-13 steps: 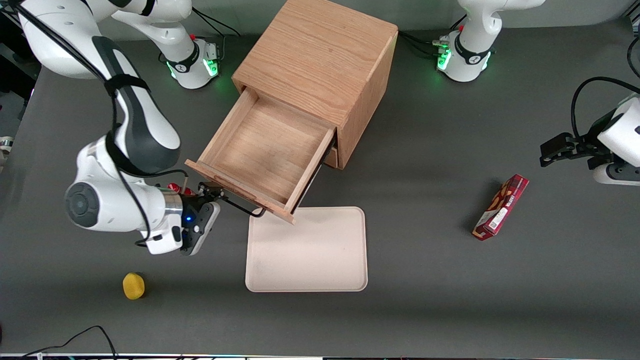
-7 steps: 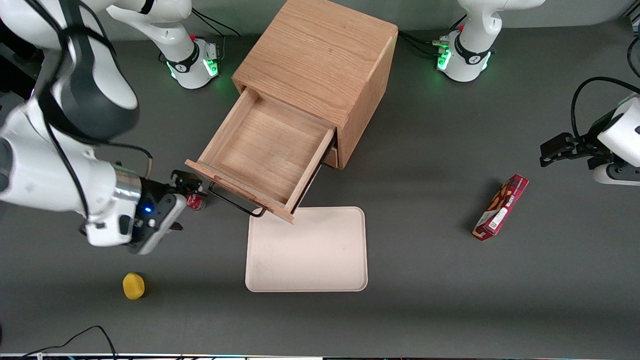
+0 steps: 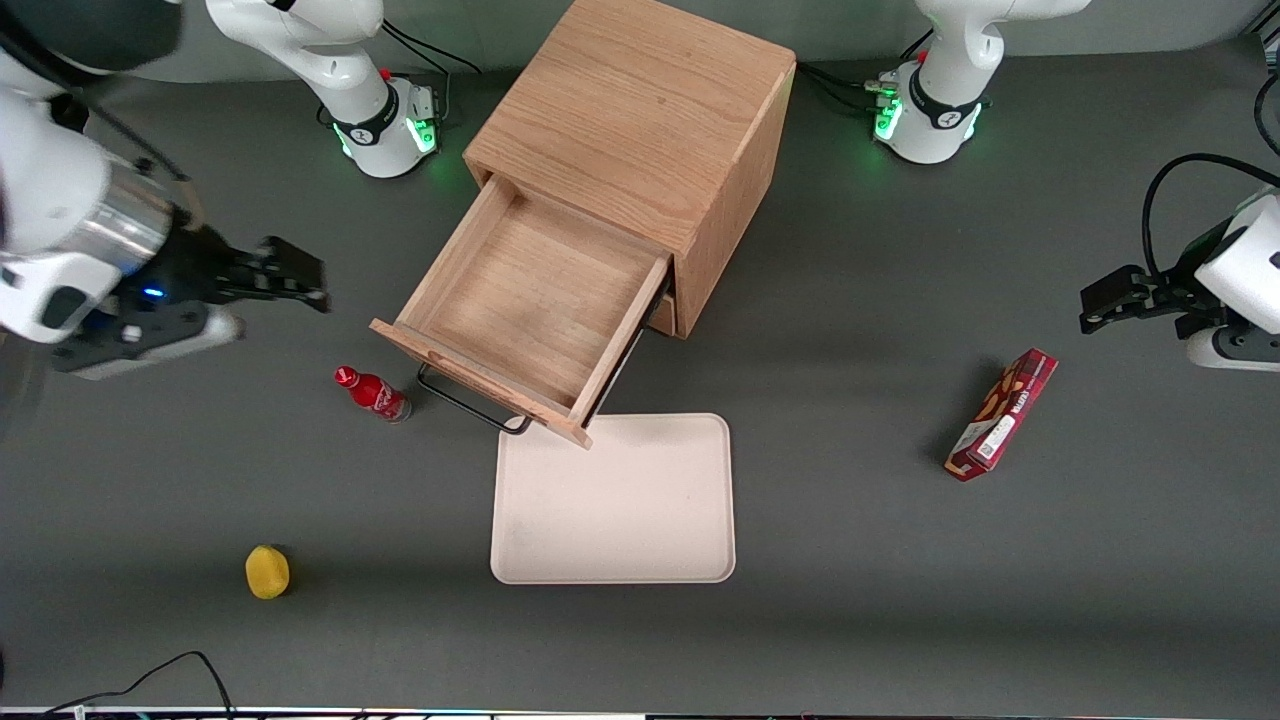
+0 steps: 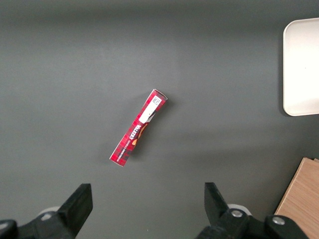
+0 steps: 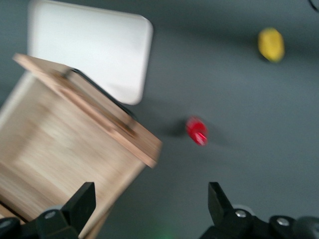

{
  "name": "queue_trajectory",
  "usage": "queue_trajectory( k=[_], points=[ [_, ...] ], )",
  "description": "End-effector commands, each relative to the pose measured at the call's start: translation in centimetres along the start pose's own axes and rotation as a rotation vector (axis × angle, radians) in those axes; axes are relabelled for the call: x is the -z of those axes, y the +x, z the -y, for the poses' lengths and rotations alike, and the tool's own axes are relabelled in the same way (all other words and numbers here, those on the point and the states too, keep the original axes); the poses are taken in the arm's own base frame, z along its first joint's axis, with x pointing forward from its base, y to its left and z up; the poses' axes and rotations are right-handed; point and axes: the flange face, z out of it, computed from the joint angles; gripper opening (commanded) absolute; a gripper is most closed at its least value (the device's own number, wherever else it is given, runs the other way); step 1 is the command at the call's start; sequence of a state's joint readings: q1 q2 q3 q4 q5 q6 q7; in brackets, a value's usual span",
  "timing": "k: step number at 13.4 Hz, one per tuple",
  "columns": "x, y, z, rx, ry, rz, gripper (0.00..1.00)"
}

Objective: Open upper drawer

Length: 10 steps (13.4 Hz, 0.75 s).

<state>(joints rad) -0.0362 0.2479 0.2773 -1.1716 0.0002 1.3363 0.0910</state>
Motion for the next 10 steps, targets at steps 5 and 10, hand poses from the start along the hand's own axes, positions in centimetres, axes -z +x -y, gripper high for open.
queue_trajectory(
  k=[5,10],
  points=[
    [-4.8,-8.3,-6.4,-0.227,-0.035,-0.037,1.00],
    [-3.6,-6.1,-6.9,-0.213,-0.039,-0.064,1.00]
  ],
)
